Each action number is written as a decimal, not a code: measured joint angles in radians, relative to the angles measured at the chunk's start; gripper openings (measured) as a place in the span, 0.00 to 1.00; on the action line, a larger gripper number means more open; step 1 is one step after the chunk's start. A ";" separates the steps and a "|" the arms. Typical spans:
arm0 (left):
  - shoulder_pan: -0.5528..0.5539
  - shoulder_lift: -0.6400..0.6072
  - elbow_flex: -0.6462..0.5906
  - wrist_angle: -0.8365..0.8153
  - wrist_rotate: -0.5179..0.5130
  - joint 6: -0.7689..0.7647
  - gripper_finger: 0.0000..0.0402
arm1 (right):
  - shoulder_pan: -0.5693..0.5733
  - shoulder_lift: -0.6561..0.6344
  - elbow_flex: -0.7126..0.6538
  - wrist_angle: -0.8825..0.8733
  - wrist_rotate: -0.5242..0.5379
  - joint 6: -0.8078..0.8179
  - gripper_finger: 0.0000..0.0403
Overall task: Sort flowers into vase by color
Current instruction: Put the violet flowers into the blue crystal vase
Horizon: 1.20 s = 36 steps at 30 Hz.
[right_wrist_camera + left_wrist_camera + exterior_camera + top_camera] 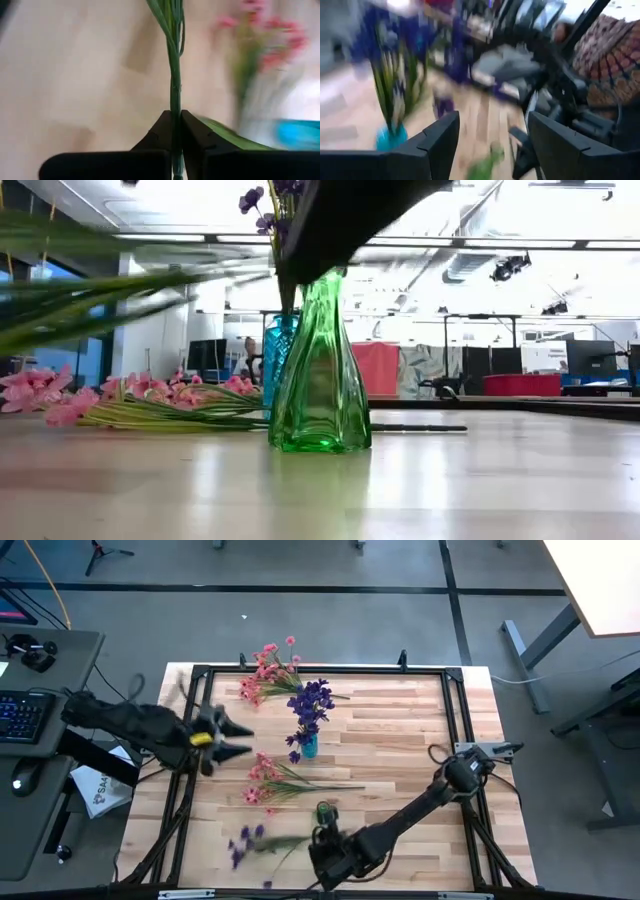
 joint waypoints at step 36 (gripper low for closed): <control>0.078 0.227 0.180 0.644 -0.221 0.649 0.56 | 0.064 -1.025 -0.221 -0.307 0.538 0.312 0.00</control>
